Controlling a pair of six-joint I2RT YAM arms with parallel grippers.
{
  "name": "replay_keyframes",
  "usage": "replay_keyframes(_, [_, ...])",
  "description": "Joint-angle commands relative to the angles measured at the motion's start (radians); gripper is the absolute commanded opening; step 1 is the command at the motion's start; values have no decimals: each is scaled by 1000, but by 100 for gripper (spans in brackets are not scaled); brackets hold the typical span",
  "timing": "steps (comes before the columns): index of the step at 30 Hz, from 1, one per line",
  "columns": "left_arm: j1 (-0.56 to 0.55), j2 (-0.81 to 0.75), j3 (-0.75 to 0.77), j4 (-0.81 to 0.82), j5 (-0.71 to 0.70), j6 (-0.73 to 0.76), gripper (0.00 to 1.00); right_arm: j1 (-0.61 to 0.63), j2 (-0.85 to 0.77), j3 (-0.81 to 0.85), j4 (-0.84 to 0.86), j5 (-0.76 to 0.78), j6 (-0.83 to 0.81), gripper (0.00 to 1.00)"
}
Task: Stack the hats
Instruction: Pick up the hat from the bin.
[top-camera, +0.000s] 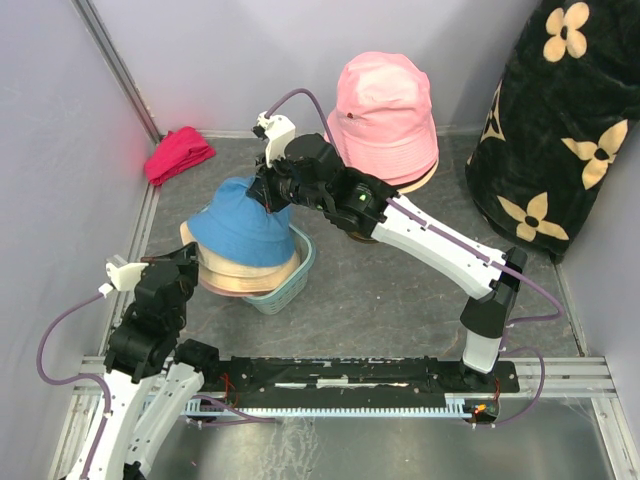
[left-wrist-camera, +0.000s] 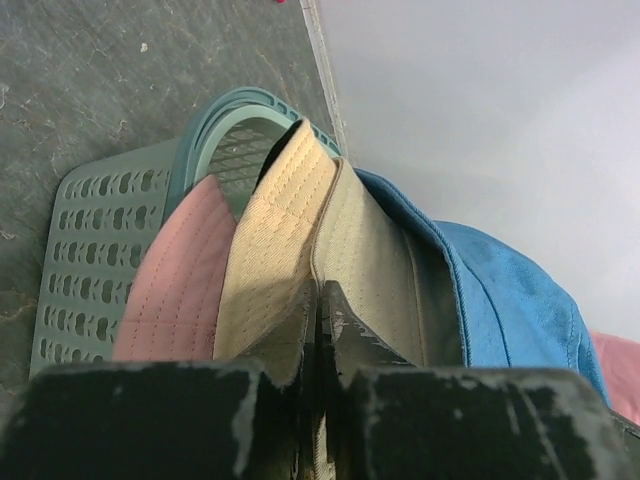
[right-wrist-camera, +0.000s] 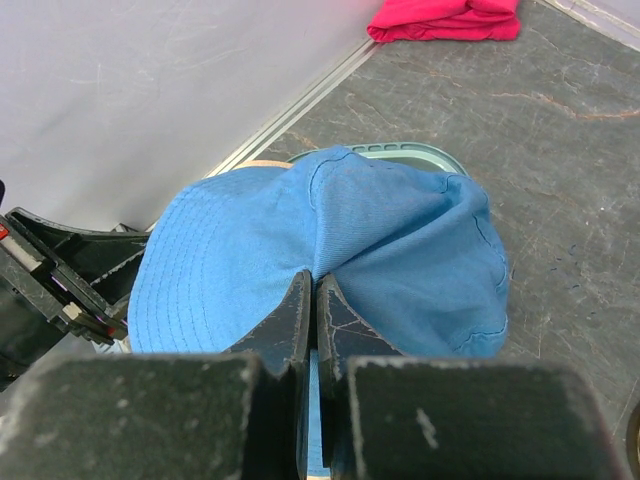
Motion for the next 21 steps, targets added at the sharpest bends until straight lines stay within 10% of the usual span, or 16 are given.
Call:
replay_keyframes(1, [3,12,5,34,-9,17,3,-4,-58,28,107,-10,6,5])
replay_keyframes(21, [3,38,53,-127,-47,-8,3,-30,-54,70,129,9,-12,6])
